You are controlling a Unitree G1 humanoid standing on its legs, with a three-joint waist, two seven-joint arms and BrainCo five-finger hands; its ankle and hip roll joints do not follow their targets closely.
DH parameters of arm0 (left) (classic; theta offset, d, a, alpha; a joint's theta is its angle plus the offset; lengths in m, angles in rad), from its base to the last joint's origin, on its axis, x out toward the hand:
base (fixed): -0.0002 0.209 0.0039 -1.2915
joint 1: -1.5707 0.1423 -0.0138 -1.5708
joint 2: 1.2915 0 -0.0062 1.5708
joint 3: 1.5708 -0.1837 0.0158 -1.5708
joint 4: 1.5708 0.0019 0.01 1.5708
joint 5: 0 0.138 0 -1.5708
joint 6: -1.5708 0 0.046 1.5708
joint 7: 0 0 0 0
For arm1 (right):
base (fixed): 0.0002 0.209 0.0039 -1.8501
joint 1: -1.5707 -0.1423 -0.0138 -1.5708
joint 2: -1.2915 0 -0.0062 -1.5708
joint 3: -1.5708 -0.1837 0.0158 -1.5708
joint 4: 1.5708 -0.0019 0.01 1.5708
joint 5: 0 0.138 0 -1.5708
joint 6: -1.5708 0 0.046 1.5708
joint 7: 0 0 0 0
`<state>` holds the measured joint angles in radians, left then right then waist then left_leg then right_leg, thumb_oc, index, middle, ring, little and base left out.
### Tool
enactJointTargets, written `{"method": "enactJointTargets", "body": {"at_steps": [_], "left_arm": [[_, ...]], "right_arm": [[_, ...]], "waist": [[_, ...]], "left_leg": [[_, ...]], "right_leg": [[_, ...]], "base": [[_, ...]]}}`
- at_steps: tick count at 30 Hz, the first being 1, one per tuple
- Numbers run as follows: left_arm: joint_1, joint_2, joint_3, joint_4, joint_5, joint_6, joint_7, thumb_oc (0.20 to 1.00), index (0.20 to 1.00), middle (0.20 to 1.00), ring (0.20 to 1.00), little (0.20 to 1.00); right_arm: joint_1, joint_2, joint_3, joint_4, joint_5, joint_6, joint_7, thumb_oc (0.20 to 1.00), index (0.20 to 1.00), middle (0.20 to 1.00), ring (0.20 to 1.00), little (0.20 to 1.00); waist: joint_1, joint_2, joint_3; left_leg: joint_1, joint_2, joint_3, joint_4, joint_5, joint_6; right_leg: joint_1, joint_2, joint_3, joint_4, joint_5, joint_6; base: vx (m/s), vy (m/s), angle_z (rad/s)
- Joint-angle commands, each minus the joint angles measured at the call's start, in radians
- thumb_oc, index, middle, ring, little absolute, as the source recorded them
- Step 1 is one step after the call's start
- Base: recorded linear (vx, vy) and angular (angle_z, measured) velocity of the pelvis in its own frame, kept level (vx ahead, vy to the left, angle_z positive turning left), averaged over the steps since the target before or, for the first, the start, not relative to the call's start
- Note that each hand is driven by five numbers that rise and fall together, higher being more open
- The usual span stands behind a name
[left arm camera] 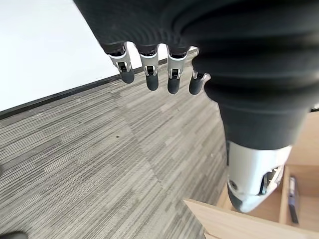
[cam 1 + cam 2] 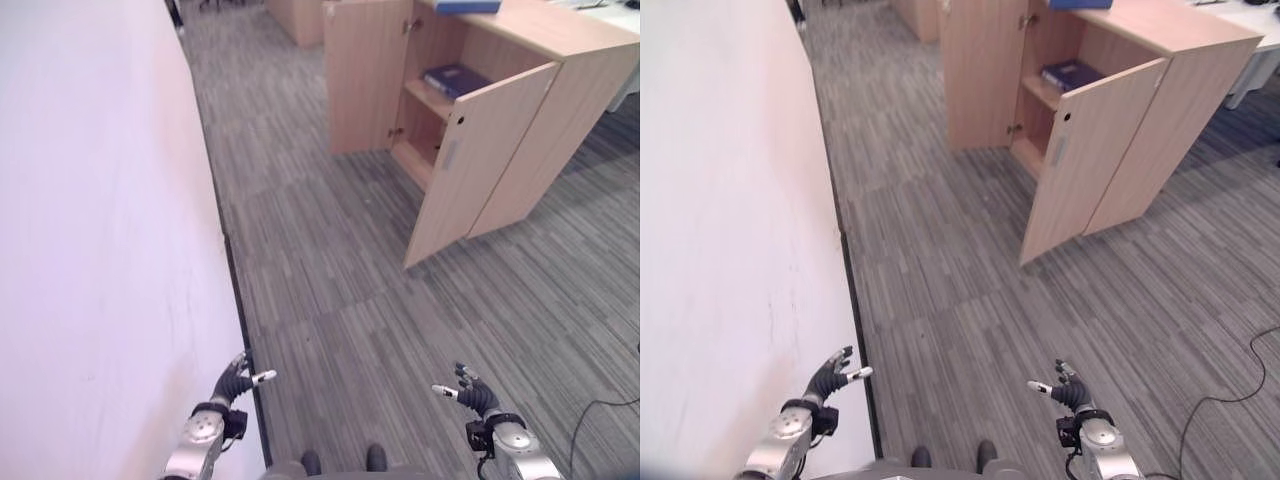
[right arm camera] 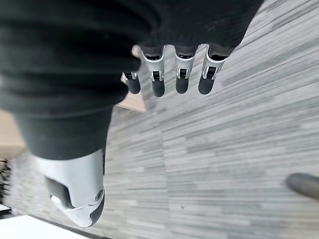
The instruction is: Put the empty folder in the office cabinet
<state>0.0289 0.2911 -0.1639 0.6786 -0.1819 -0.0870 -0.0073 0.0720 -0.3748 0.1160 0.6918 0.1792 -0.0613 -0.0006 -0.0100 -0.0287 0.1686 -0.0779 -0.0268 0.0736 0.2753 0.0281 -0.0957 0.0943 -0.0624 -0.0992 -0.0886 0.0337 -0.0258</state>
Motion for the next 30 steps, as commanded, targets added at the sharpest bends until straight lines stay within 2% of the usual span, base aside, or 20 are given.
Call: {"method": "enactJointTargets", "body": {"at_steps": [1, 2, 4, 6, 7, 9, 12, 16, 17, 19, 21, 22, 23, 24, 25, 26, 27, 28, 29, 30], "left_arm": [[-0.038, 0.011, -0.016, -0.023, -0.031, -0.040, 0.013, 1.000, 1.000, 1.000, 1.000, 1.000], [-0.037, 0.011, -0.016, -0.024, -0.031, -0.039, 0.013, 1.000, 1.000, 1.000, 1.000, 1.000], [-0.034, 0.014, -0.019, -0.023, -0.029, -0.036, 0.012, 1.000, 1.000, 1.000, 1.000, 1.000], [-0.031, 0.015, -0.024, -0.023, -0.027, -0.033, 0.021, 1.000, 1.000, 1.000, 1.000, 1.000], [-0.031, 0.016, -0.024, -0.023, -0.027, -0.033, 0.021, 1.000, 1.000, 1.000, 1.000, 1.000], [-0.031, 0.023, -0.017, -0.029, -0.029, -0.037, 0.031, 1.000, 1.000, 1.000, 1.000, 1.000], [-0.010, 0.030, 0.006, -0.026, -0.037, -0.043, 0.036, 1.000, 1.000, 1.000, 1.000, 1.000], [0.012, 0.033, 0.014, 0.003, -0.029, -0.044, 0.031, 1.000, 1.000, 1.000, 1.000, 1.000], [0.017, 0.041, 0.016, 0.011, -0.026, -0.047, 0.030, 1.000, 1.000, 1.000, 1.000, 1.000], [0.019, 0.049, 0.019, 0.008, -0.027, -0.046, 0.032, 1.000, 1.000, 1.000, 1.000, 1.000], [0.026, 0.062, 0.018, -0.004, -0.020, -0.049, 0.033, 1.000, 1.000, 1.000, 1.000, 1.000], [0.031, 0.071, 0.022, -0.011, -0.024, -0.049, 0.034, 1.000, 1.000, 1.000, 1.000, 1.000], [0.030, 0.076, 0.024, -0.018, -0.026, -0.048, 0.036, 1.000, 1.000, 1.000, 1.000, 1.000], [0.030, 0.077, 0.024, -0.018, -0.026, -0.047, 0.035, 1.000, 1.000, 1.000, 1.000, 1.000], [0.026, 0.087, 0.027, -0.028, -0.036, -0.048, 0.040, 1.000, 1.000, 1.000, 1.000, 1.000], [0.023, 0.090, 0.030, -0.036, -0.037, -0.046, 0.040, 1.000, 1.000, 1.000, 1.000, 1.000], [0.013, 0.102, 0.038, -0.043, -0.045, -0.044, 0.049, 1.000, 1.000, 1.000, 1.000, 1.000], [0.010, 0.106, 0.041, -0.047, -0.044, -0.045, 0.050, 1.000, 1.000, 1.000, 1.000, 1.000], [0.009, 0.105, 0.041, -0.047, -0.044, -0.045, 0.050, 1.000, 1.000, 1.000, 1.000, 1.000], [0.013, 0.106, 0.045, -0.055, -0.045, -0.045, 0.052, 1.000, 1.000, 1.000, 1.000, 1.000]], "right_arm": [[-0.023, -0.027, -0.038, -0.008, 0.057, -0.033, -0.012, 1.000, 1.000, 1.000, 1.000, 1.000], [-0.023, -0.027, -0.039, -0.008, 0.057, -0.033, -0.012, 1.000, 1.000, 1.000, 1.000, 1.000], [-0.019, -0.030, -0.042, -0.013, 0.061, -0.033, -0.013, 1.000, 1.000, 1.000, 1.000, 1.000], [-0.025, -0.032, -0.039, -0.014, 0.063, -0.033, -0.019, 1.000, 1.000, 1.000, 1.000, 1.000], [-0.025, -0.032, -0.039, -0.014, 0.063, -0.033, -0.019, 1.000, 1.000, 1.000, 1.000, 1.000], [-0.036, -0.032, -0.033, -0.010, 0.065, -0.034, -0.028, 1.000, 1.000, 1.000, 1.000, 1.000], [-0.050, -0.032, -0.023, 0.018, 0.053, -0.031, -0.027, 1.000, 1.000, 1.000, 1.000, 1.000], [-0.043, -0.016, -0.025, 0.031, 0.046, -0.028, -0.016, 1.000, 1.000, 1.000, 1.000, 1.000], [-0.038, -0.004, -0.022, 0.027, 0.045, -0.032, -0.012, 1.000, 1.000, 1.000, 1.000, 1.000], [-0.041, 0.013, -0.014, 0.025, 0.043, -0.029, -0.007, 1.000, 1.000, 1.000, 1.000, 1.000], [-0.047, 0.032, -0.008, 0.026, 0.041, -0.028, -0.004, 1.000, 1.000, 1.000, 1.000, 1.000], [-0.051, 0.037, -0.003, 0.016, 0.044, -0.030, -0.003, 1.000, 1.000, 1.000, 1.000, 1.000], [-0.060, 0.042, 0.002, 0.006, 0.043, -0.029, -0.003, 1.000, 1.000, 1.000, 1.000, 1.000], [-0.061, 0.042, 0.002, 0.006, 0.043, -0.029, -0.003, 1.000, 1.000, 1.000, 1.000, 1.000], [-0.074, 0.046, 0.016, -0.001, 0.044, -0.032, -0.002, 1.000, 1.000, 1.000, 1.000, 1.000], [-0.084, 0.048, 0.017, -0.007, 0.040, -0.031, -0.002, 1.000, 1.000, 1.000, 1.000, 1.000], [-0.115, 0.049, 0.023, -0.015, 0.042, -0.033, -0.007, 1.000, 1.000, 1.000, 1.000, 1.000], [-0.119, 0.051, 0.021, -0.028, 0.045, -0.038, -0.009, 1.000, 1.000, 1.000, 1.000, 1.000], [-0.119, 0.051, 0.021, -0.028, 0.045, -0.038, -0.009, 1.000, 1.000, 1.000, 1.000, 1.000], [-0.121, 0.056, 0.019, -0.061, 0.047, -0.045, -0.013, 1.000, 1.000, 1.000, 1.000, 1.000]], "waist": [[-0.016, 0.025, 0.028], [-0.016, 0.024, 0.028], [-0.006, 0.021, 0.023], [0.022, 0.038, 0.023], [0.021, 0.036, 0.022], [0.042, 0.033, 0.028], [0.085, 0.027, 0.025], [0.108, 0.026, 0.001], [0.118, 0.022, -0.012], [0.127, 0.002, -0.023], [0.135, -0.021, -0.034], [0.141, -0.032, -0.038], [0.145, -0.037, -0.038], [0.147, -0.039, -0.039], [0.151, -0.041, -0.031], [0.156, -0.031, -0.031], [0.148, 0.002, -0.011], [0.144, 0.015, -0.006], [0.143, 0.014, -0.004], [0.115, 0.043, 0.013]], "left_leg": [[-0.012, 0.195, 0.013, 0.026, 0.045, -0.067], [-0.012, 0.194, 0.013, 0.027, 0.044, -0.067], [-0.039, 0.215, 0.024, -0.055, 0.022, -0.057], [-0.123, 0.247, -0.016, -0.196, 0.098, -0.069], [-0.120, 0.244, -0.016, -0.202, 0.100, -0.070], [-0.170, 0.265, -0.049, -0.281, 0.123, -0.083], [-0.242, 0.312, -0.145, -0.333, 0.159, -0.118], [-0.235, 0.327, -0.119, -0.334, 0.193, -0.129], [-0.224, 0.320, -0.106, -0.324, 0.221, -0.132], [-0.214, 0.293, -0.097, -0.305, 0.217, -0.115], [-0.207, 0.257, -0.076, -0.272, 0.187, -0.089], [-0.201, 0.240, -0.062, -0.261, 0.168, -0.074], [-0.191, 0.223, -0.053, -0.254, 0.145, -0.056], [-0.192, 0.222, -0.050, -0.252, 0.143, -0.054], [-0.177, 0.206, -0.043, -0.249, 0.124, -0.040], [-0.168, 0.200, -0.037, -0.245, 0.106, -0.023], [-0.115, 0.184, -0.033, -0.257, 0.072, 0.013], [-0.096, 0.175, -0.029, -0.263, 0.060, 0.023], [-0.094, 0.174, -0.029, -0.264, 0.059, 0.023], [-0.023, 0.153, -0.034, -0.299, 0.029, 0.045]], "right_leg": [[0.104, -0.020, 0.040, 0.051, -0.146, 0.092], [0.104, -0.021, 0.040, 0.051, -0.148, 0.092], [0.118, -0.038, 0.041, 0.053, -0.171, 0.106], [0.145, -0.043, 0.058, 0.070, -0.216, 0.122], [0.144, -0.046, 0.056, 0.074, -0.221, 0.122], [0.170, -0.057, 0.092, 0.090, -0.256, 0.127], [0.238, -0.083, 0.177, 0.099, -0.299, 0.146], [0.280, -0.115, 0.197, 0.096, -0.312, 0.170], [0.280, -0.144, 0.202, 0.112, -0.294, 0.192], [0.255, -0.176, 0.213, 0.141, -0.221, 0.220], [0.219, -0.204, 0.227, 0.192, -0.095, 0.249], [0.200, -0.219, 0.233, 0.223, -0.012, 0.258], [0.173, -0.224, 0.229, 0.249, 0.042, 0.264], [0.171, -0.226, 0.231, 0.250, 0.042, 0.265], [0.145, -0.233, 0.231, 0.311, 0.120, 0.267], [0.112, -0.231, 0.223, 0.357, 0.147, 0.266], [0.024, -0.219, 0.201, 0.500, 0.221, 0.253], [0.007, -0.213, 0.185, 0.524, 0.226, 0.258], [0.008, -0.214, 0.185, 0.526, 0.224, 0.259], [-0.074, -0.175, 0.166, 0.595, 0.167, 0.243]], "base": [[0.10, 0.046, -0.08], [0.17, 0.078, 0.06], [0.24, 0.108, 0.16], [0.32, 0.158, 0.09], [0.21, 0.091, 0.20], [0.29, 0.135, 0.06], [0.50, 0.269, -0.33], [0.42, 0.302, -0.52], [0.34, 0.311, -0.43], [0.37, 0.337, -0.12], [0.29, 0.281, 0.11], [0.27, 0.269, 0.20], [0.18, 0.182, 0.09], [0.16, 0.179, -0.02], [0.17, 0.202, -0.13], [0.31, 0.407, -0.24], [0.30, 0.390, -0.23], [0.22, 0.297, -0.20], [0.31, 0.319, 0.27], [0.34, 0.317, 0.41]]}}
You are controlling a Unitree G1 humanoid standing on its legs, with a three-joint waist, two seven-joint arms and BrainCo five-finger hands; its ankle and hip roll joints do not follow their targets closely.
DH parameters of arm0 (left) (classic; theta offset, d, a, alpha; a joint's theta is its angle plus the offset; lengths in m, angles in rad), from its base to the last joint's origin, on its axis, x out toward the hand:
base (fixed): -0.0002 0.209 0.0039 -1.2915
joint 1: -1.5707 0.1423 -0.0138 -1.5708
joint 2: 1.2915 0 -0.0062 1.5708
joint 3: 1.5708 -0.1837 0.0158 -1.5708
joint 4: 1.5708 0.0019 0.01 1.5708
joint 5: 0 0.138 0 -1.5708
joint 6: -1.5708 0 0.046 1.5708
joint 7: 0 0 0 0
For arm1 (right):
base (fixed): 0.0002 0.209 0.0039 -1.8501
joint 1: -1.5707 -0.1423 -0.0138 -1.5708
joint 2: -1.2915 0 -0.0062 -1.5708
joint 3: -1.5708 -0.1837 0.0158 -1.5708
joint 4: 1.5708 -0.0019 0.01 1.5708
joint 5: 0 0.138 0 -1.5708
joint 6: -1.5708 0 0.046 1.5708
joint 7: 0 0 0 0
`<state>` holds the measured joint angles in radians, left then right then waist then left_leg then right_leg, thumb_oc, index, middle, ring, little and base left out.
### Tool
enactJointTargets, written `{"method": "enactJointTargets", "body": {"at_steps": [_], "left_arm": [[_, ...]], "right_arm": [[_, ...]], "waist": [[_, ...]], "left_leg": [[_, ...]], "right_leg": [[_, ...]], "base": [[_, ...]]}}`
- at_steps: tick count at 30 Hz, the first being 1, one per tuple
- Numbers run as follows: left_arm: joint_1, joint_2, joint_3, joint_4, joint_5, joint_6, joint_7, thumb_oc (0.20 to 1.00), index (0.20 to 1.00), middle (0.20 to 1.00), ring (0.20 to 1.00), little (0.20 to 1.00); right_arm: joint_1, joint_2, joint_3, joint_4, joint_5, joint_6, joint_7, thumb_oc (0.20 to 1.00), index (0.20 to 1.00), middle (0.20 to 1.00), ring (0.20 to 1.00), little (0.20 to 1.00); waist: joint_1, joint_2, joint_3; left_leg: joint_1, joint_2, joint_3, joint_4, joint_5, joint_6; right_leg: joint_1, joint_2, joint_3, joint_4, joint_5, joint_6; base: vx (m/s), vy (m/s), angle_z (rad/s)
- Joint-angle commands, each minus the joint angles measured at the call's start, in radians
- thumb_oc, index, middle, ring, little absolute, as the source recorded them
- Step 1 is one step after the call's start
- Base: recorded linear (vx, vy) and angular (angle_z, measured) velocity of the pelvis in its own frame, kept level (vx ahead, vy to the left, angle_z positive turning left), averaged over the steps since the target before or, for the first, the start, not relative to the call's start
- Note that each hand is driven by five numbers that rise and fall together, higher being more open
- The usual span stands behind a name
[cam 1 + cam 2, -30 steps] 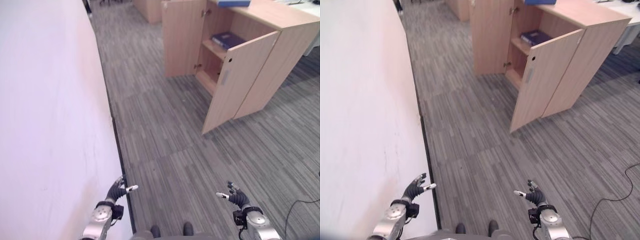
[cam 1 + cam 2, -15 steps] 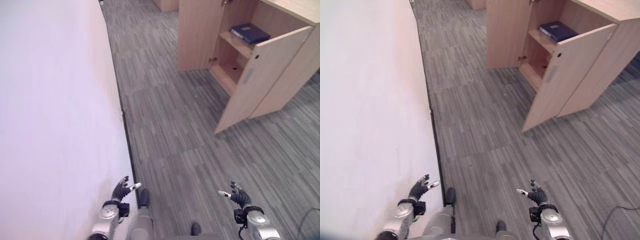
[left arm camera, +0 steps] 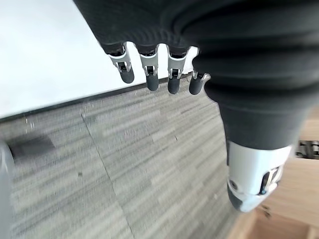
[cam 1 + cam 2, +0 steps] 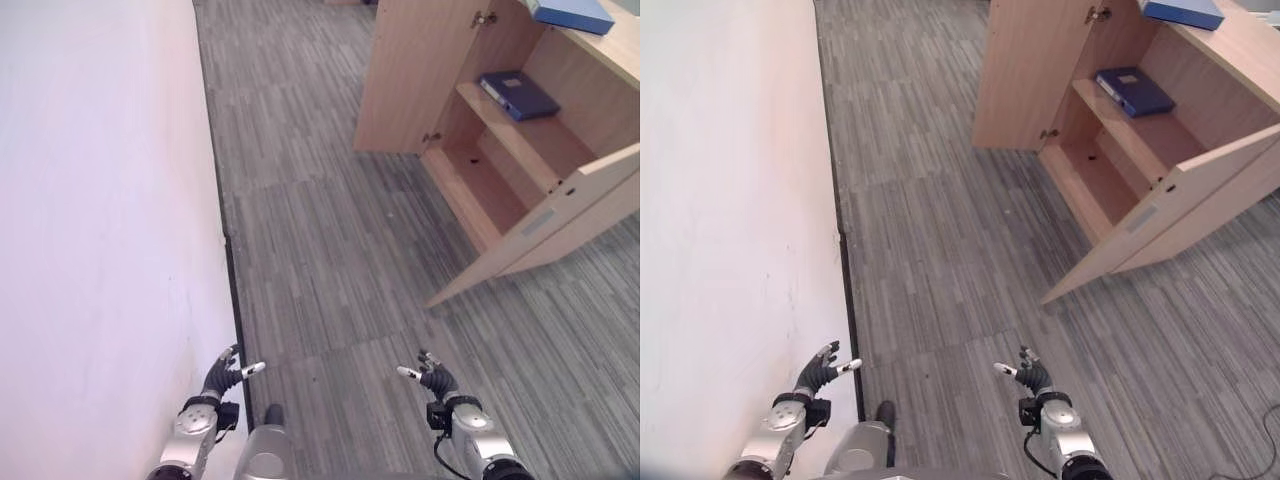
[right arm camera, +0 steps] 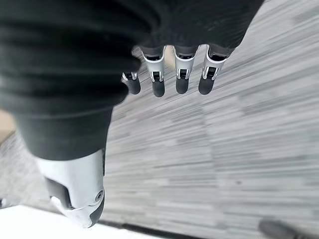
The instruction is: Put the empty folder in the office cabinet
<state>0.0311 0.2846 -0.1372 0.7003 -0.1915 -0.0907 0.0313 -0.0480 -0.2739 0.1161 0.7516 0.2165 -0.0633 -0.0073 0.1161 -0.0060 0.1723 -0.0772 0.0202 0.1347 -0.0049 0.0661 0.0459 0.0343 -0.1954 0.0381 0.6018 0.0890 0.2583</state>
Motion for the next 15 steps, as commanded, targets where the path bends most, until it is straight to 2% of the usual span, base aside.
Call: {"method": "enactJointTargets", "body": {"at_steps": [1, 2, 3, 4, 5, 6, 9, 10, 11, 12, 14, 15], "left_arm": [[0.008, 0.110, 0.020, -0.072, -0.037, -0.041, 0.014, 1.000, 1.000, 1.000, 1.000, 1.000], [0.002, 0.106, 0.023, -0.063, -0.039, -0.043, 0.016, 1.000, 1.000, 1.000, 1.000, 1.000], [0.002, 0.106, 0.023, -0.063, -0.039, -0.043, 0.016, 1.000, 1.000, 1.000, 1.000, 1.000], [0.002, 0.104, 0.026, -0.063, -0.038, -0.043, 0.014, 1.000, 1.000, 1.000, 1.000, 1.000], [0.003, 0.103, 0.025, -0.064, -0.036, -0.041, 0.011, 1.000, 1.000, 1.000, 1.000, 1.000], [0.004, 0.098, 0.027, -0.061, -0.034, -0.042, 0.008, 1.000, 1.000, 1.000, 1.000, 1.000], [-0.002, 0.084, 0.034, -0.039, -0.021, -0.039, 0.012, 1.000, 1.000, 1.000, 1.000, 1.000], [-0.001, 0.083, 0.034, -0.039, -0.021, -0.039, 0.012, 1.000, 1.000, 1.000, 1.000, 1.000], [-0.001, 0.081, 0.035, -0.040, -0.013, -0.043, 0.011, 1.000, 1.000, 1.000, 1.000, 1.000], [0.004, 0.075, 0.015, -0.052, 0.004, -0.053, -0.005, 1.000, 1.000, 1.000, 1.000, 1.000], [0.006, 0.072, 0.008, -0.060, 0.011, -0.052, -0.012, 1.000, 1.000, 1.000, 1.000, 1.000], [0.008, 0.061, 0.002, -0.062, 0.006, -0.053, -0.012, 1.000, 1.000, 1.000, 1.000, 1.000]], "right_arm": [[0.000, -0.047, 0.020, -0.124, 0.010, -0.046, -0.007, 1.000, 1.000, 1.000, 1.000, 1.000], [0.001, -0.051, 0.016, -0.127, 0.016, -0.050, -0.010, 1.000, 1.000, 1.000, 1.000, 1.000], [0.001, -0.051, 0.016, -0.127, 0.016, -0.050, -0.010, 1.000, 1.000, 1.000, 1.000, 1.000], [0.005, -0.053, 0.009, -0.129, 0.018, -0.048, -0.009, 1.000, 1.000, 1.000, 1.000, 1.000], [0.005, -0.057, 0.009, -0.125, 0.019, -0.046, -0.009, 1.000, 1.000, 1.000, 1.000, 1.000], [0.006, -0.061, -0.001, -0.106, 0.026, -0.043, -0.013, 1.000, 1.000, 1.000, 1.000, 1.000], [0.015, -0.058, -0.029, -0.064, 0.037, -0.033, -0.025, 1.000, 1.000, 1.000, 1.000, 1.000], [0.016, -0.058, -0.029, -0.064, 0.037, -0.032, -0.025, 1.000, 1.000, 1.000, 1.000, 1.000], [0.024, -0.058, -0.041, -0.060, 0.034, -0.032, -0.027, 1.000, 1.000, 1.000, 1.000, 1.000], [0.065, -0.065, -0.073, -0.035, 0.038, -0.031, -0.030, 1.000, 1.000, 1.000, 1.000, 1.000], [0.082, -0.075, -0.084, -0.034, 0.040, -0.033, -0.027, 1.000, 1.000, 1.000, 1.000, 1.000], [0.093, -0.093, -0.094, -0.028, 0.043, -0.034, -0.027, 1.000, 1.000, 1.000, 1.000, 1.000]], "waist": [[-0.029, 0.030, 0.018], [-0.051, 0.048, 0.032], [-0.052, 0.049, 0.032], [-0.071, 0.053, 0.045], [-0.082, 0.054, 0.048], [-0.108, 0.046, 0.054], [-0.161, 0.048, 0.055], [-0.162, 0.054, 0.057], [-0.179, 0.059, 0.054], [-0.213, 0.062, 0.030], [-0.221, 0.075, 0.022], [-0.237, 0.100, 0.011]], "left_leg": [[0.009, 0.092, -0.099, -0.031, -0.023, -0.089], [0.050, 0.084, -0.110, -0.042, -0.042, -0.083], [0.050, 0.084, -0.110, -0.042, -0.042, -0.083], [0.097, 0.075, -0.115, -0.051, -0.073, -0.083], [0.116, 0.071, -0.114, -0.055, -0.086, -0.086], [0.179, 0.054, -0.118, -0.072, -0.126, -0.093], [0.277, 0.045, -0.138, -0.082, -0.199, -0.114], [0.281, 0.051, -0.139, -0.082, -0.204, -0.115], [0.309, 0.052, -0.133, -0.082, -0.227, -0.122], [0.377, 0.050, -0.138, -0.082, -0.276, -0.130], [0.403, 0.065, -0.137, -0.082, -0.271, -0.136], [0.399, 0.092, -0.131, -0.023, -0.247, -0.157]], "right_leg": [[-0.057, -0.017, 0.017, -0.078, 0.064, -0.046], [-0.120, 0.014, -0.006, -0.075, -0.005, -0.060], [-0.120, 0.014, -0.007, -0.075, -0.005, -0.060], [-0.162, 0.020, -0.040, -0.123, -0.067, -0.065], [-0.158, 0.021, -0.068, -0.189, -0.089, -0.066], [-0.223, 0.023, -0.116, -0.340, -0.076, -0.071], [-0.287, 0.017, -0.194, -0.582, 0.008, -0.041], [-0.277, 0.023, -0.200, -0.592, 0.011, -0.040], [-0.300, 0.021, -0.235, -0.633, 0.036, -0.032], [-0.304, 0.006, -0.237, -0.629, 0.082, -0.039], [-0.289, 0.009, -0.244, -0.627, 0.090, -0.046], [-0.259, 0.023, -0.248, -0.623, 0.091, -0.067]], "base": [[0.49, 0.414, 0.24], [0.26, 0.185, -0.05], [0.34, 0.140, -0.02], [0.29, 0.042, 0.25], [0.61, 0.017, 0.45], [0.60, -0.052, 0.42], [0.54, -0.079, 0.17], [0.35, -0.057, 0.45], [0.66, -0.178, 0.53], [0.82, -0.241, 0.51], [0.53, -0.180, 0.18], [0.35, -0.164, 0.07]]}}
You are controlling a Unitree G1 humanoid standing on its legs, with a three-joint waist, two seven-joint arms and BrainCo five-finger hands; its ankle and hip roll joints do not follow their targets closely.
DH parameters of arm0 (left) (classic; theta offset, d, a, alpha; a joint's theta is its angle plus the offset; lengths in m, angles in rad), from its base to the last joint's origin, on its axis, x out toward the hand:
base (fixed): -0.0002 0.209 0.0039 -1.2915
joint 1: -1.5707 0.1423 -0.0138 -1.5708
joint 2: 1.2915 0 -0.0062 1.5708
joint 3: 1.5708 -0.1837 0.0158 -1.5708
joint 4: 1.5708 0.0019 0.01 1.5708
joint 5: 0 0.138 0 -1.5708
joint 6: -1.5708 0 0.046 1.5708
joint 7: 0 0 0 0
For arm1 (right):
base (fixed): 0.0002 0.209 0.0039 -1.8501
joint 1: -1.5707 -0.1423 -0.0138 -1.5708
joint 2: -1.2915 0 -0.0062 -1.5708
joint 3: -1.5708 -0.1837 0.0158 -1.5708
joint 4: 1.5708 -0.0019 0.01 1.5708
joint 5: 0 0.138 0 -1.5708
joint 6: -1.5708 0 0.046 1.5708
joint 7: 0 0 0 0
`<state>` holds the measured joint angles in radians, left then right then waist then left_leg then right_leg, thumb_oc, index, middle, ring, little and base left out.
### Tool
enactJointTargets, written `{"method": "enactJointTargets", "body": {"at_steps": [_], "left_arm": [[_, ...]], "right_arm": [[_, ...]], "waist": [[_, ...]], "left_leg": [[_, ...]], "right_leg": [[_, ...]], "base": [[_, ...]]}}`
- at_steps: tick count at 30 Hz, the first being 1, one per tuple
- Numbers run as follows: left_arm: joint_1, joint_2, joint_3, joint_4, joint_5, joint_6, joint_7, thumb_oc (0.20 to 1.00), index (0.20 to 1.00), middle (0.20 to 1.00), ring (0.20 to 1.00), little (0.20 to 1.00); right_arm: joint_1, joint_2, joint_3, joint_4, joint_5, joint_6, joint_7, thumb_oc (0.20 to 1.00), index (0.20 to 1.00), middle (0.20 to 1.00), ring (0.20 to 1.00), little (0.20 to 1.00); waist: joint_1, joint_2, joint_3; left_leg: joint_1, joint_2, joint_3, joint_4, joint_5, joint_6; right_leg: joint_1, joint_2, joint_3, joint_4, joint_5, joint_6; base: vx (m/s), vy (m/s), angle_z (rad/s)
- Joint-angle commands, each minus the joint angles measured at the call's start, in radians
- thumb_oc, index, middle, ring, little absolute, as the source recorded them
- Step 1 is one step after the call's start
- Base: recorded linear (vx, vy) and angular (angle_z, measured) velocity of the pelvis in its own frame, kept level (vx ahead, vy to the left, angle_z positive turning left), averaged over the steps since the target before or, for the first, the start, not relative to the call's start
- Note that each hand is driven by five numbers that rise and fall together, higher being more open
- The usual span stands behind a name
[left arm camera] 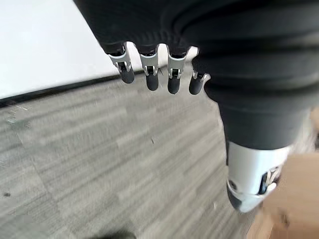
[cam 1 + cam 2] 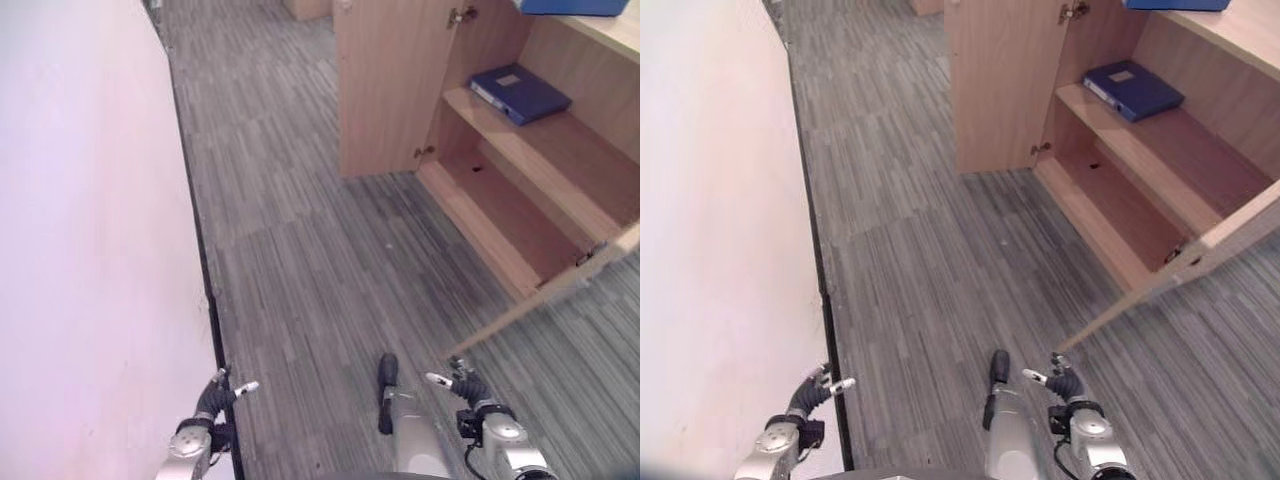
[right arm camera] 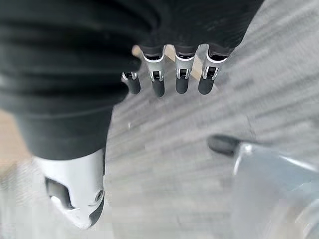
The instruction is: Put the empty folder in the office cabinet
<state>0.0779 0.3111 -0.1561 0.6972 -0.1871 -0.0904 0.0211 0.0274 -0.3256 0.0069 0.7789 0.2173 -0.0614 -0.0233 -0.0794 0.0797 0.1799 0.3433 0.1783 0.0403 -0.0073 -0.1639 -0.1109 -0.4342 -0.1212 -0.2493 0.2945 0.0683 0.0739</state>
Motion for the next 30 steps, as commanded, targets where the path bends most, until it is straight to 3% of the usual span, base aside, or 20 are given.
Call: {"method": "enactJointTargets", "body": {"at_steps": [1, 2, 3, 5, 6, 7, 8, 10, 11, 12, 14, 16, 17, 18, 21, 24, 26, 27, 30], "left_arm": [[-0.041, 0.024, 0.018, -0.065, -0.005, -0.054, -0.003, 1.000, 1.000, 1.000, 1.000, 1.000], [-0.044, 0.020, 0.014, -0.068, -0.011, -0.053, -0.004, 1.000, 1.000, 1.000, 1.000, 1.000], [-0.044, 0.019, 0.014, -0.068, -0.011, -0.053, -0.004, 1.000, 1.000, 1.000, 1.000, 1.000], [-0.046, 0.007, 0.012, -0.080, -0.044, -0.053, -0.003, 1.000, 1.000, 1.000, 1.000, 1.000], [-0.046, -0.002, 0.011, -0.084, -0.056, -0.055, -0.002, 1.000, 1.000, 1.000, 1.000, 1.000], [-0.047, -0.009, 0.010, -0.079, -0.057, -0.054, 0.002, 1.000, 1.000, 1.000, 1.000, 1.000], [-0.050, -0.021, 0.007, -0.073, -0.063, -0.053, 0.006, 1.000, 1.000, 1.000, 1.000, 1.000], [-0.050, -0.027, 0.004, -0.072, -0.064, -0.054, 0.005, 1.000, 1.000, 1.000, 1.000, 1.000], [-0.051, -0.030, 0.001, -0.072, -0.067, -0.055, 0.004, 1.000, 1.000, 1.000, 1.000, 1.000], [-0.047, -0.036, -0.003, -0.069, -0.064, -0.053, 0.004, 1.000, 1.000, 1.000, 1.000, 1.000], [-0.049, -0.039, -0.009, -0.066, -0.062, -0.054, 0.006, 1.000, 1.000, 1.000, 1.000, 1.000], [-0.051, -0.048, -0.024, -0.062, -0.063, -0.056, 0.013, 1.000, 1.000, 1.000, 1.000, 1.000], [-0.056, -0.057, -0.037, -0.054, -0.062, -0.059, 0.022, 1.000, 1.000, 1.000, 1.000, 1.000], [-0.057, -0.057, -0.039, -0.053, -0.062, -0.060, 0.023, 1.000, 1.000, 1.000, 1.000, 1.000], [-0.060, -0.059, -0.048, -0.033, -0.062, -0.069, 0.033, 1.000, 1.000, 1.000, 1.000, 1.000], [-0.055, -0.050, -0.047, -0.012, -0.058, -0.078, 0.040, 1.000, 1.000, 1.000, 1.000, 1.000], [-0.052, -0.047, -0.045, -0.010, -0.057, -0.079, 0.041, 1.000, 1.000, 1.000, 1.000, 1.000], [-0.047, -0.042, -0.043, -0.010, -0.054, -0.081, 0.043, 1.000, 1.000, 1.000, 1.000, 1.000], [-0.043, -0.034, -0.041, -0.007, -0.049, -0.079, 0.044, 1.000, 1.000, 1.000, 1.000, 1.000]], "right_arm": [[0.021, -0.051, 0.004, -0.054, 0.049, -0.036, -0.013, 1.000, 1.000, 1.000, 1.000, 1.000], [0.019, -0.058, 0.000, -0.053, 0.056, -0.037, -0.015, 1.000, 1.000, 1.000, 1.000, 1.000], [0.019, -0.059, 0.000, -0.053, 0.056, -0.037, -0.015, 1.000, 1.000, 1.000, 1.000, 1.000], [0.014, -0.076, -0.008, -0.050, 0.077, -0.039, -0.022, 1.000, 1.000, 1.000, 1.000, 1.000], [0.006, -0.086, -0.005, -0.052, 0.081, -0.041, -0.027, 1.000, 1.000, 1.000, 1.000, 1.000], [0.001, -0.092, -0.005, -0.049, 0.082, -0.040, -0.032, 1.000, 1.000, 1.000, 1.000, 1.000], [-0.004, -0.100, -0.010, -0.043, 0.090, -0.035, -0.039, 1.000, 1.000, 1.000, 1.000, 1.000], [-0.005, -0.103, -0.013, -0.044, 0.095, -0.034, -0.039, 1.000, 1.000, 1.000, 1.000, 1.000], [-0.003, -0.104, -0.018, -0.047, 0.101, -0.036, -0.041, 1.000, 1.000, 1.000, 1.000, 1.000], [0.006, -0.103, -0.027, -0.056, 0.113, -0.039, -0.045, 1.000, 1.000, 1.000, 1.000, 1.000], [0.012, -0.104, -0.033, -0.060, 0.121, -0.042, -0.051, 1.000, 1.000, 1.000, 1.000, 1.000], [0.025, -0.099, -0.046, -0.057, 0.138, -0.045, -0.057, 1.000, 1.000, 1.000, 1.000, 1.000], [0.030, -0.094, -0.055, -0.041, 0.154, -0.047, -0.065, 1.000, 1.000, 1.000, 1.000, 1.000], [0.031, -0.095, -0.056, -0.040, 0.154, -0.047, -0.065, 1.000, 1.000, 1.000, 1.000, 1.000], [0.030, -0.083, -0.069, -0.013, 0.172, -0.053, -0.078, 1.000, 1.000, 1.000, 1.000, 1.000], [0.020, -0.069, -0.073, 0.015, 0.187, -0.055, -0.084, 1.000, 1.000, 1.000, 1.000, 1.000], [0.015, -0.068, -0.070, 0.017, 0.187, -0.054, -0.084, 1.000, 1.000, 1.000, 1.000, 1.000], [0.006, -0.065, -0.063, 0.026, 0.183, -0.050, -0.083, 1.000, 1.000, 1.000, 1.000, 1.000], [0.002, -0.054, -0.054, 0.038, 0.182, -0.044, -0.077, 1.000, 1.000, 1.000, 1.000, 1.000]], "waist": [[-0.051, 0.031, 0.000], [-0.055, 0.039, 0.001], [-0.057, 0.040, 0.002], [-0.061, 0.039, 0.020], [-0.055, 0.038, 0.031], [-0.055, 0.023, 0.032], [-0.056, 0.024, 0.040], [-0.052, 0.028, 0.048], [-0.050, 0.029, 0.051], [-0.046, 0.035, 0.051], [-0.041, 0.041, 0.053], [-0.036, 0.061, 0.045], [-0.034, 0.076, 0.040], [-0.033, 0.074, 0.041], [-0.018, 0.080, 0.043], [-0.003, 0.058, 0.048], [0.001, 0.053, 0.050], [0.000, 0.046, 0.047], [0.004, 0.031, 0.040]], "left_leg": [[-0.039, -0.052, -0.022, 0.049, 0.023, -0.027], [-0.065, -0.042, -0.005, 0.122, 0.064, -0.054], [-0.068, -0.040, -0.007, 0.128, 0.061, -0.056], [-0.163, -0.012, 0.015, 0.361, 0.202, -0.117], [-0.189, -0.006, 0.031, 0.443, 0.231, -0.131], [-0.211, -0.012, 0.043, 0.488, 0.253, -0.132], [-0.232, 0.022, 0.092, 0.521, 0.295, -0.132], [-0.237, 0.040, 0.108, 0.521, 0.311, -0.133], [-0.249, 0.064, 0.124, 0.491, 0.318, -0.128], [-0.260, 0.093, 0.123, 0.380, 0.312, -0.109], [-0.262, 0.092, 0.102, 0.303, 0.303, -0.101], [-0.268, 0.080, 0.038, 0.134, 0.286, -0.087], [-0.297, 0.064, -0.033, 0.038, 0.271, -0.086], [-0.290, 0.062, -0.031, 0.034, 0.269, -0.085], [-0.370, 0.045, -0.141, -0.060, 0.305, -0.096], [-0.457, 0.036, -0.216, -0.079, 0.295, -0.106], [-0.464, 0.041, -0.234, -0.079, 0.293, -0.108], [-0.476, 0.056, -0.287, -0.077, 0.297, -0.113], [-0.466, 0.089, -0.304, -0.066, 0.301, -0.115]], "right_leg": [[0.236, -0.043, 0.025, -0.319, 0.104, 0.108], [0.266, -0.037, 0.013, -0.333, 0.092, 0.098], [0.268, -0.035, 0.011, -0.336, 0.092, 0.097], [0.338, -0.032, 0.005, -0.353, 0.060, 0.059], [0.373, -0.021, 0.010, -0.362, 0.033, 0.041], [0.394, -0.027, 0.020, -0.369, 0.015, 0.032], [0.436, -0.019, 0.039, -0.378, -0.016, 0.016], [0.452, -0.017, 0.051, -0.378, -0.027, 0.013], [0.465, -0.021, 0.061, -0.378, -0.037, 0.018], [0.485, -0.023, 0.090, -0.382, -0.050, 0.031], [0.495, -0.023, 0.117, -0.382, -0.063, 0.041], [0.508, -0.024, 0.158, -0.382, -0.088, 0.054], [0.518, -0.028, 0.196, -0.382, -0.108, 0.058], [0.523, -0.030, 0.196, -0.382, -0.113, 0.059], [0.545, -0.028, 0.271, -0.382, -0.141, 0.057], [0.564, -0.031, 0.394, -0.382, -0.174, 0.057], [0.567, -0.033, 0.432, -0.382, -0.179, 0.058], [0.564, -0.035, 0.505, -0.382, -0.186, 0.069], [0.566, -0.055, 0.600, -0.382, -0.193, 0.094]], "base": [[0.40, -0.215, -0.02], [0.16, -0.129, -0.13], [0.13, -0.122, -0.19], [0.20, -0.156, -0.11], [0.25, -0.143, -0.09], [0.36, -0.114, -0.47], [0.25, -0.059, -0.75], [0.22, 0.011, -0.79], [0.35, 0.138, -0.64], [0.36, 0.203, -0.54], [0.25, 0.161, -0.45], [0.30, 0.213, -0.61], [0.28, 0.189, -0.51], [0.29, 0.160, -0.39], [0.30, 0.074, -0.52], [0.33, 0.089, -1.08], [0.20, 0.179, -1.22], [0.25, 0.299, -0.65], [0.26, 0.381, -0.71]]}}
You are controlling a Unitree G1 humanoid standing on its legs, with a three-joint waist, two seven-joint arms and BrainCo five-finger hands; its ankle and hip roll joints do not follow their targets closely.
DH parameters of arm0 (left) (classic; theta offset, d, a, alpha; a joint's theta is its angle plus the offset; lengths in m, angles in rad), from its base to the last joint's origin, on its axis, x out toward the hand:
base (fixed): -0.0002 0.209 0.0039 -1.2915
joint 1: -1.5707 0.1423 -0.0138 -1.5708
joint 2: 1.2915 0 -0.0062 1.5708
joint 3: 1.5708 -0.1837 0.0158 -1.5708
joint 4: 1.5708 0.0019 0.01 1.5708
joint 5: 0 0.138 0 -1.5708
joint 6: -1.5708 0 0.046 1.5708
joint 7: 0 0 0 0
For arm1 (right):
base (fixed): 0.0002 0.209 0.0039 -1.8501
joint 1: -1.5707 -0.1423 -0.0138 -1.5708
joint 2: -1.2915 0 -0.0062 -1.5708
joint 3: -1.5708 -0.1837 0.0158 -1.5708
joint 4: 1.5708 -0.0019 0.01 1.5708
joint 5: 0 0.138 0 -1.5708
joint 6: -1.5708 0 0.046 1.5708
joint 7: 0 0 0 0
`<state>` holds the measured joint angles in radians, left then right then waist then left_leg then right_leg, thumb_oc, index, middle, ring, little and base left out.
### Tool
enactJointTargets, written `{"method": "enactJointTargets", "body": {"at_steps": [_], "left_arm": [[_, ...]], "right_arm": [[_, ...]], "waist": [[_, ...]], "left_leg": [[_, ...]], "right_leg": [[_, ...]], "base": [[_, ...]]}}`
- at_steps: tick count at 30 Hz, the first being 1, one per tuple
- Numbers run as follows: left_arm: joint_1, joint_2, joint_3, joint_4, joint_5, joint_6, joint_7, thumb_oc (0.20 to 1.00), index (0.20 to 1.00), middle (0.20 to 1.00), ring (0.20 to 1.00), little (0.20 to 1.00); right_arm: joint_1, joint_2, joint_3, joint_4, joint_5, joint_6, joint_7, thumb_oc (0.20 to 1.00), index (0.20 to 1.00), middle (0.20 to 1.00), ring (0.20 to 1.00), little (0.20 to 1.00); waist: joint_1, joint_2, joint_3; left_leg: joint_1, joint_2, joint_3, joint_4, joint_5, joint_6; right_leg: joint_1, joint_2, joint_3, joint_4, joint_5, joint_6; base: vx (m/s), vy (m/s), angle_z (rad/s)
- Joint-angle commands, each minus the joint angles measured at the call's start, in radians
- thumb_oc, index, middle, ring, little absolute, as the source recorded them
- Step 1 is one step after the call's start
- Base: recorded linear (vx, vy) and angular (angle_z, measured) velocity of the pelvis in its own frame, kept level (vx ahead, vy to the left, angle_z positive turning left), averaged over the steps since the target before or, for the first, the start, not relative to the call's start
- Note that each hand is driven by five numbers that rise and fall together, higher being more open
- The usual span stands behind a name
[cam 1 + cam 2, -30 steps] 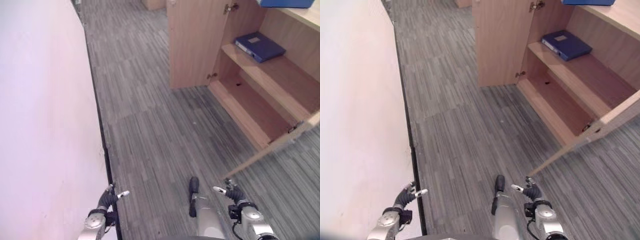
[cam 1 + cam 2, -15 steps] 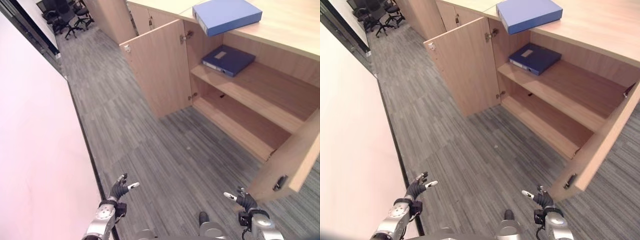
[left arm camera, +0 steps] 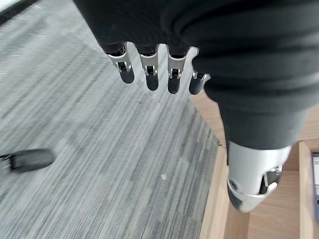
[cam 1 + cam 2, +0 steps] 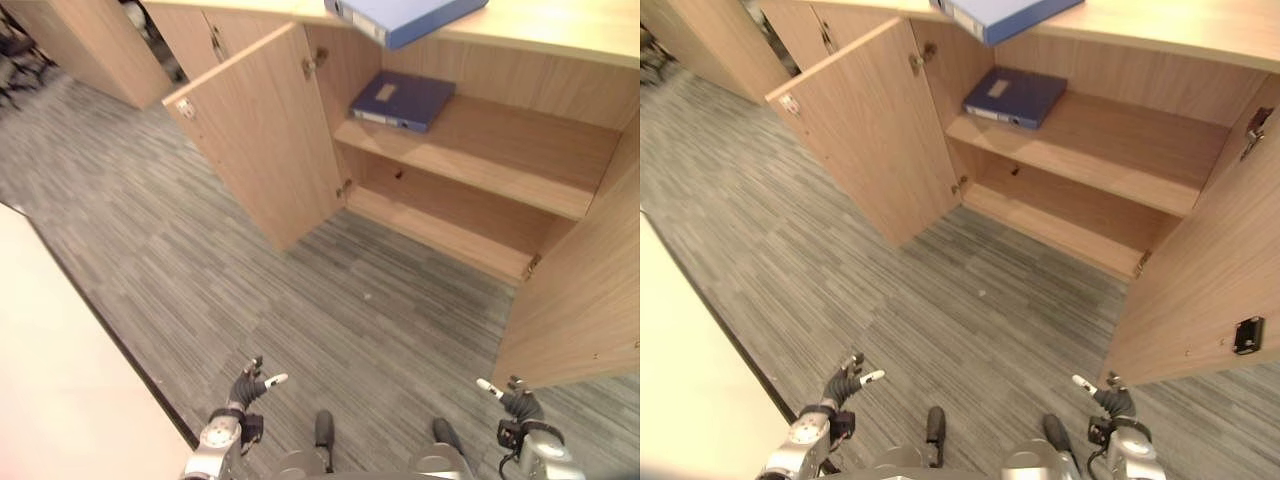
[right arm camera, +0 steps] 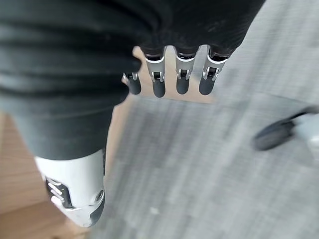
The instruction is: Put the empty folder in the office cabinet
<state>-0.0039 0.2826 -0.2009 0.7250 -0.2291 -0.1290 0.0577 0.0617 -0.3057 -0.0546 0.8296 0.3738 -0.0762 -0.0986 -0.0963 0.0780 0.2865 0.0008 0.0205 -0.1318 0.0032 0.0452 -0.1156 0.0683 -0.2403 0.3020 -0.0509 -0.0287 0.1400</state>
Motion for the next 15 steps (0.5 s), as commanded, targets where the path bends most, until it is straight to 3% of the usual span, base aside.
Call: {"method": "enactJointTargets", "body": {"at_steps": [1, 5, 6, 7, 9, 11, 12, 13, 15], "left_arm": [[0.039, -0.001, 0.001, -0.036, -0.002, -0.040, 0.008, 1.000, 1.000, 1.000, 1.000, 1.000], [0.039, 0.014, -0.005, -0.047, 0.008, -0.042, 0.001, 1.000, 1.000, 1.000, 1.000, 1.000], [0.020, 0.025, -0.014, -0.043, 0.018, -0.039, -0.003, 1.000, 1.000, 1.000, 1.000, 1.000], [0.007, 0.036, -0.016, -0.043, 0.016, -0.041, -0.002, 1.000, 1.000, 1.000, 1.000, 1.000], [-0.005, 0.060, -0.020, -0.069, 0.020, -0.039, 0.003, 1.000, 1.000, 1.000, 1.000, 1.000], [-0.007, 0.079, -0.017, -0.098, 0.015, -0.034, 0.002, 1.000, 1.000, 1.000, 1.000, 1.000], [-0.007, 0.080, -0.017, -0.099, 0.015, -0.034, 0.002, 1.000, 1.000, 1.000, 1.000, 1.000], [0.017, 0.090, -0.003, -0.125, 0.012, -0.031, -0.002, 1.000, 1.000, 1.000, 1.000, 1.000], [0.036, 0.095, 0.015, -0.136, 0.009, -0.020, -0.007, 1.000, 1.000, 1.000, 1.000, 1.000]], "right_arm": [[-0.031, -0.068, 0.009, -0.008, 0.028, -0.027, 0.001, 1.000, 1.000, 1.000, 1.000, 1.000], [-0.029, -0.047, 0.006, -0.005, 0.032, -0.026, 0.009, 1.000, 1.000, 1.000, 1.000, 1.000], [-0.017, -0.026, -0.008, -0.013, 0.045, -0.023, 0.016, 1.000, 1.000, 1.000, 1.000, 1.000], [-0.014, -0.017, -0.018, -0.019, 0.055, -0.025, 0.014, 1.000, 1.000, 1.000, 1.000, 1.000], [-0.022, 0.000, -0.020, -0.032, 0.062, -0.027, 0.007, 1.000, 1.000, 1.000, 1.000, 1.000], [-0.031, 0.018, -0.019, -0.047, 0.075, -0.029, 0.000, 1.000, 1.000, 1.000, 1.000, 1.000], [-0.032, 0.018, -0.019, -0.047, 0.075, -0.029, 0.000, 1.000, 1.000, 1.000, 1.000, 1.000], [-0.018, 0.030, -0.017, -0.059, 0.075, -0.027, 0.000, 1.000, 1.000, 1.000, 1.000, 1.000], [-0.016, 0.034, -0.001, -0.071, 0.048, -0.019, 0.005, 1.000, 1.000, 1.000, 1.000, 1.000]], "waist": [[0.016, 0.032, -0.073], [0.024, 0.020, -0.094], [0.005, 0.002, -0.103], [0.005, -0.017, -0.109], [0.004, -0.026, -0.110], [0.018, -0.022, -0.106], [0.018, -0.022, -0.107], [0.029, -0.019, -0.107], [0.048, -0.017, -0.103]], "left_leg": [[-0.113, 0.256, -0.121, -0.074, 0.091, -0.108], [-0.072, 0.281, -0.039, -0.064, 0.054, -0.107], [-0.056, 0.273, 0.031, -0.042, 0.019, -0.109], [-0.042, 0.253, 0.059, -0.035, -0.003, -0.104], [-0.016, 0.231, 0.104, -0.033, -0.043, -0.080], [0.020, 0.209, 0.165, -0.052, -0.061, -0.057], [0.017, 0.210, 0.165, -0.053, -0.057, -0.057], [0.059, 0.180, 0.212, -0.077, -0.062, -0.039], [0.063, 0.145, 0.259, -0.090, -0.066, -0.016]], "right_leg": [[0.067, 0.053, 0.074, -0.036, -0.097, 0.036], [0.068, -0.008, 0.121, -0.009, -0.105, 0.075], [0.058, -0.057, 0.104, 0.015, -0.068, 0.107], [0.044, -0.086, 0.101, 0.024, -0.041, 0.122], [-0.012, -0.107, 0.068, 0.081, 0.026, 0.122], [-0.070, -0.124, -0.080, 0.154, 0.074, 0.114], [-0.073, -0.123, -0.078, 0.152, 0.078, 0.114], [-0.094, -0.142, -0.245, 0.190, 0.127, 0.104], [-0.138, -0.170, -0.413, 0.240, 0.184, 0.088]], "base": [[0.25, 0.408, -1.38], [0.23, 0.428, -1.29], [0.16, 0.408, -0.35], [0.21, 0.533, -0.20], [0.16, 0.411, -0.23], [0.08, 0.357, -0.49], [0.05, 0.432, -1.23], [0.00, 0.435, -1.24], [-0.07, 0.500, -1.01]]}}
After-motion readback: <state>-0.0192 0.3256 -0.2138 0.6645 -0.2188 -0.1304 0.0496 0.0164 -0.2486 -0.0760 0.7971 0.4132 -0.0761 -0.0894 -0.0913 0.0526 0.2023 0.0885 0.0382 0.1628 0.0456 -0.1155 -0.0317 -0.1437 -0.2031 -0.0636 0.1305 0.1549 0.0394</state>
